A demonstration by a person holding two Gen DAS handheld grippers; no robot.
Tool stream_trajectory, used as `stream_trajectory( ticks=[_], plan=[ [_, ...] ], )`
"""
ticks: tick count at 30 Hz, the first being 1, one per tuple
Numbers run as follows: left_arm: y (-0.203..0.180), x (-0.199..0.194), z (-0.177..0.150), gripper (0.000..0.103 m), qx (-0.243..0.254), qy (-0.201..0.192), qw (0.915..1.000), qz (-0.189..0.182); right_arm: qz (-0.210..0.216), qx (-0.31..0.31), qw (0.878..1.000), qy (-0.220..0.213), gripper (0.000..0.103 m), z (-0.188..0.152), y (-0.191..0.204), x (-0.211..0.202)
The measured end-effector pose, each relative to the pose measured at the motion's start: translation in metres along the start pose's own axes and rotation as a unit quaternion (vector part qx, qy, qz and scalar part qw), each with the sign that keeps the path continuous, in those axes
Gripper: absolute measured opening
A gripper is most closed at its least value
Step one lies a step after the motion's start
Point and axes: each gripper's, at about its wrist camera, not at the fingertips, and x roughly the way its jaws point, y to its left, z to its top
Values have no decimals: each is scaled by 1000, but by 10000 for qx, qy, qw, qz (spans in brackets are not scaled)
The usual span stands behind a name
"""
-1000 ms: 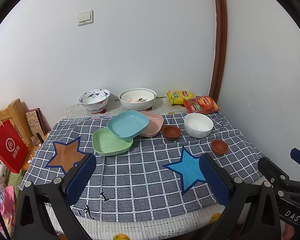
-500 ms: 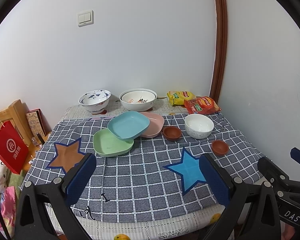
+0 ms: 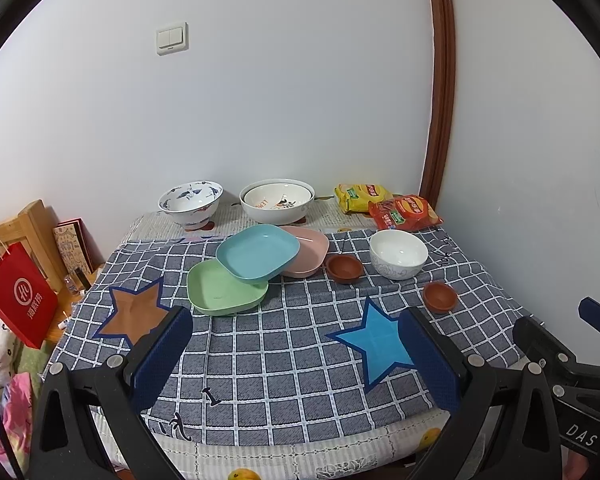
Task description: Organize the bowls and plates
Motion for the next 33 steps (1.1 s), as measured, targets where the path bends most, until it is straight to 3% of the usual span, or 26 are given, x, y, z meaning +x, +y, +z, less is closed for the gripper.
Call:
stream_trajectory(
  ticks=[9,19,26,33],
  plan=[
    [-2,7,3,103,-28,-5,9999,-98,6,4,10000,37,103,1,3,7],
    [-1,44,14,103,-159,185,9990,-388,28,13,9999,106,102,18,7,33],
    [23,87,19,103,-160,564,9982,-138,153,-88,9997,187,99,32,24,70],
    [70,138,21,101,-534,872,9947,126,483,4,9977,469,95,46,41,121]
  ],
)
